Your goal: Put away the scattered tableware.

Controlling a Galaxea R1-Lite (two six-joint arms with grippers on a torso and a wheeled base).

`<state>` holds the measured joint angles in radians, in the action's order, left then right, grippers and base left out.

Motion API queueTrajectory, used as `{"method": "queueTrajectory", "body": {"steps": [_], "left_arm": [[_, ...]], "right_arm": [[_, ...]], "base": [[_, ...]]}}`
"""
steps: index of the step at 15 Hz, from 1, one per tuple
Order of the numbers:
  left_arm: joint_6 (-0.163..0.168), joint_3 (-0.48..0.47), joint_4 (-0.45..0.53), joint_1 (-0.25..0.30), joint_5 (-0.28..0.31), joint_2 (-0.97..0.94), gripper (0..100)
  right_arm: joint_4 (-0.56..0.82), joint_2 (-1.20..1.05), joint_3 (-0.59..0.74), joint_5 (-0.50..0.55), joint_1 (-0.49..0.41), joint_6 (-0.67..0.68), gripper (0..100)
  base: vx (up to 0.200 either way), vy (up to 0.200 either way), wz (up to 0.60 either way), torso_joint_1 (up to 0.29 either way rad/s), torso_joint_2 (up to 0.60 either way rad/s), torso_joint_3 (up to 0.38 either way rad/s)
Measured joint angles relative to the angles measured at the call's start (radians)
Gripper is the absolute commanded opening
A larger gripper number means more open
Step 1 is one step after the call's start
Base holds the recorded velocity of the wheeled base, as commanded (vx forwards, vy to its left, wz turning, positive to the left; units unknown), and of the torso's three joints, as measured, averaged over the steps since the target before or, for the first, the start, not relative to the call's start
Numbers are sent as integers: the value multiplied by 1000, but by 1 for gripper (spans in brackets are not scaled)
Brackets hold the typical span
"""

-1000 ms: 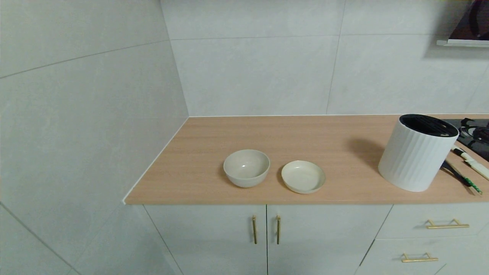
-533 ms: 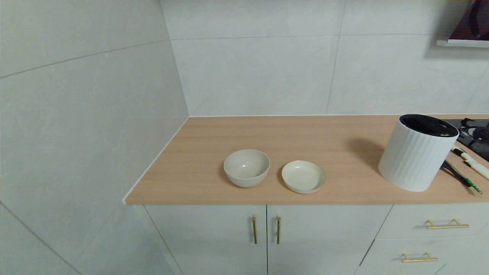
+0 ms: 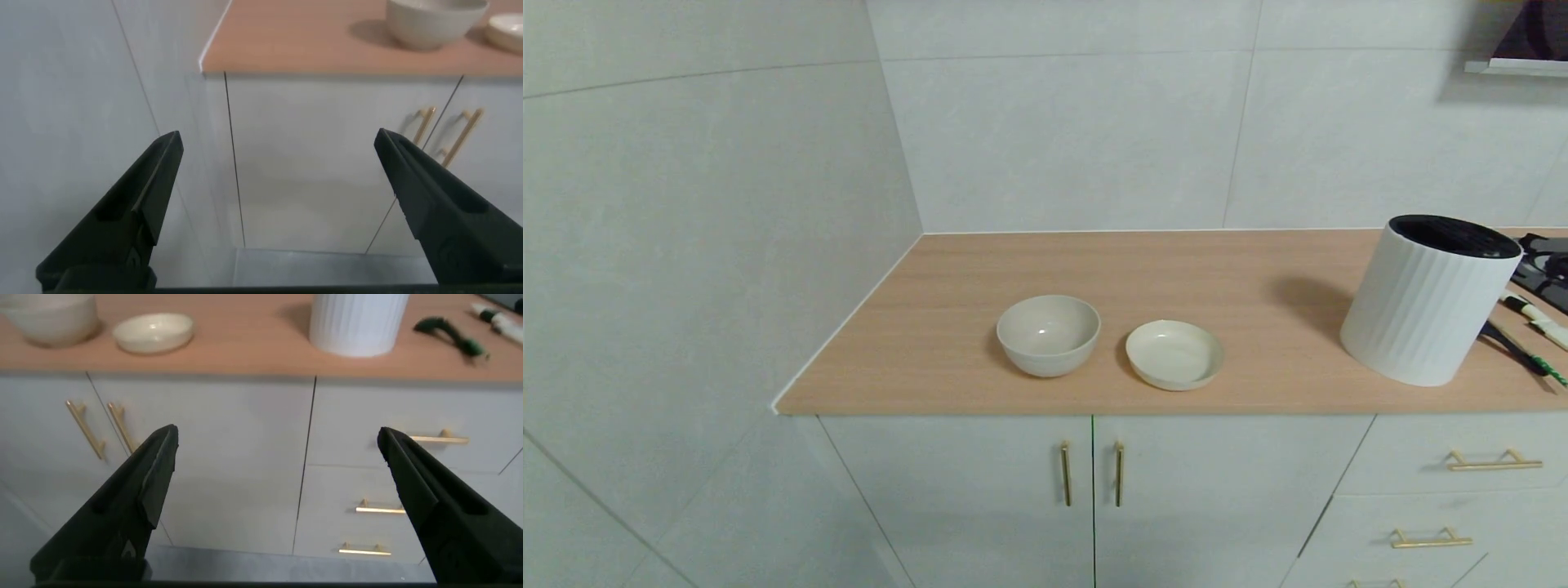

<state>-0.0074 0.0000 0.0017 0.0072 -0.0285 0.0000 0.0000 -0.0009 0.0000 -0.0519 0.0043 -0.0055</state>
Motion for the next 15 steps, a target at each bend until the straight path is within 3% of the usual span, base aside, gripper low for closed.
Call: {"method": "queueTrajectory", "body": {"steps": [15], "left_arm": [[0,0,0,0,0,0,100]], "right_arm": [[0,0,0,0,0,0,100]], "base": [[0,0,0,-202,493,294]]}}
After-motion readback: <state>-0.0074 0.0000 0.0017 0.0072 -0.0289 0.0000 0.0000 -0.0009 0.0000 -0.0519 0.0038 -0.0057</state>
